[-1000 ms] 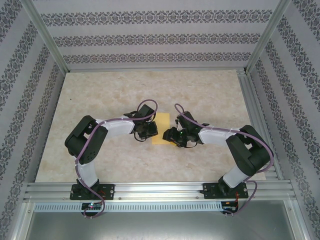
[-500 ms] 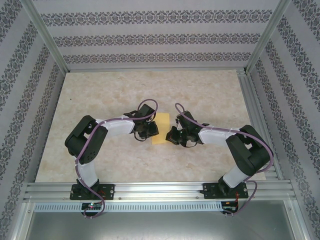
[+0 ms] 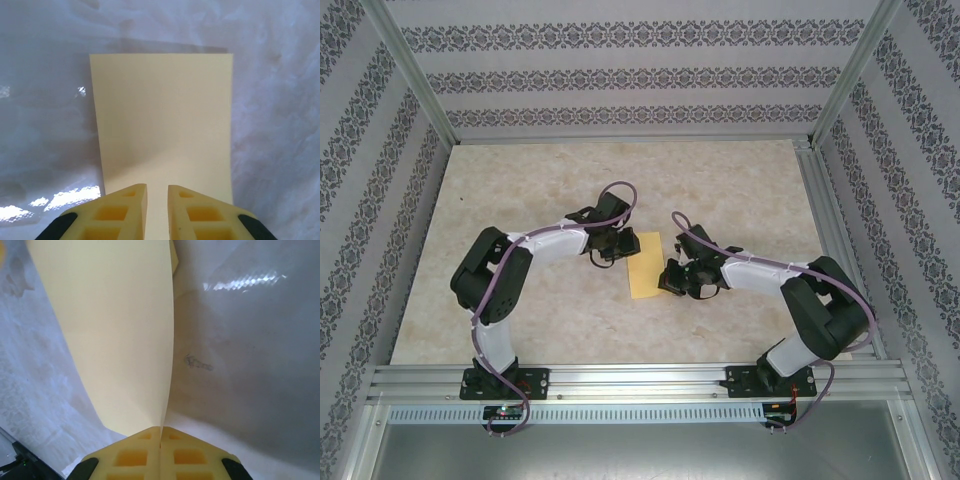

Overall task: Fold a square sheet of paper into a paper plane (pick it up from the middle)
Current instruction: Third fold the triangle at the center of the table.

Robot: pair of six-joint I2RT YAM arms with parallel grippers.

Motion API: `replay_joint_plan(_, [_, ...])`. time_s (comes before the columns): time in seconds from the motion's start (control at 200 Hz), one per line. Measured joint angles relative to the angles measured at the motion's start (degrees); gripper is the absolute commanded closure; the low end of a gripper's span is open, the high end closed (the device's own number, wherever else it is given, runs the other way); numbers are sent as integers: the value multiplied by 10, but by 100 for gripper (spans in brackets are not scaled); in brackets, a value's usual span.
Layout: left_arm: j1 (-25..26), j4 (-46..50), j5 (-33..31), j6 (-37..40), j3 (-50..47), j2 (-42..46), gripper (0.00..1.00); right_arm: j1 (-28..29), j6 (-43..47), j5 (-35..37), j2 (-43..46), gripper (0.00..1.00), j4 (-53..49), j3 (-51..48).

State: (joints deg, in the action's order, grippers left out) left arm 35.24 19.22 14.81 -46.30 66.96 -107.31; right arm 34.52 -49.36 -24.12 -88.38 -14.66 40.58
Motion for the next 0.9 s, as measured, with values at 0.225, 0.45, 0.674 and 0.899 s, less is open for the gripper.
replay_joint_plan(0.225, [0,1,12,7,0,-34,85,0,-8,-4,6,100,10,0])
replay_joint_plan(0.45, [0,0,14,11,0,-36,87,7,-17,-15,6,100,33,1])
replay_joint_plan(0.674, [0,0,14,11,0,-36,87,7,-30,-23,-26,98,87,32])
replay_joint_plan(0.899, [0,0,14,11,0,-36,87,7,-31,-29,-73,97,109,69])
